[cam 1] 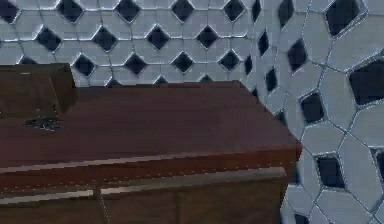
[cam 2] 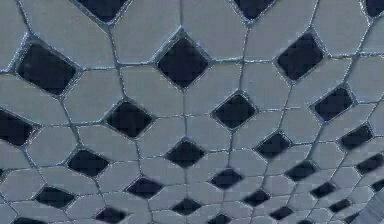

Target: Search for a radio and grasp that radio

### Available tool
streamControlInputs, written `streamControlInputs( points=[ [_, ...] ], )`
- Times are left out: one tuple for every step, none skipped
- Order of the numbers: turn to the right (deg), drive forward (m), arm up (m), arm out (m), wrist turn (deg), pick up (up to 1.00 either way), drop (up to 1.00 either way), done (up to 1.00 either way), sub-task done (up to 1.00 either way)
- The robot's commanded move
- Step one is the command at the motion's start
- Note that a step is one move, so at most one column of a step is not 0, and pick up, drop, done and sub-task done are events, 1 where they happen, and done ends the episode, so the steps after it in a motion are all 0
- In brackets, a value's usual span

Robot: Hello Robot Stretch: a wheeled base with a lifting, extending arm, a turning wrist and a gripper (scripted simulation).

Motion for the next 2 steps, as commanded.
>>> streamControlInputs(
  points=[
    [-45.0,0.0,0.0,0.0,0.0,0.0,0.0,0.0,0.0],
    [-45.0,0.0,0.0,0.0,0.0,0.0,0.0,0.0,0.0]
  ],
)
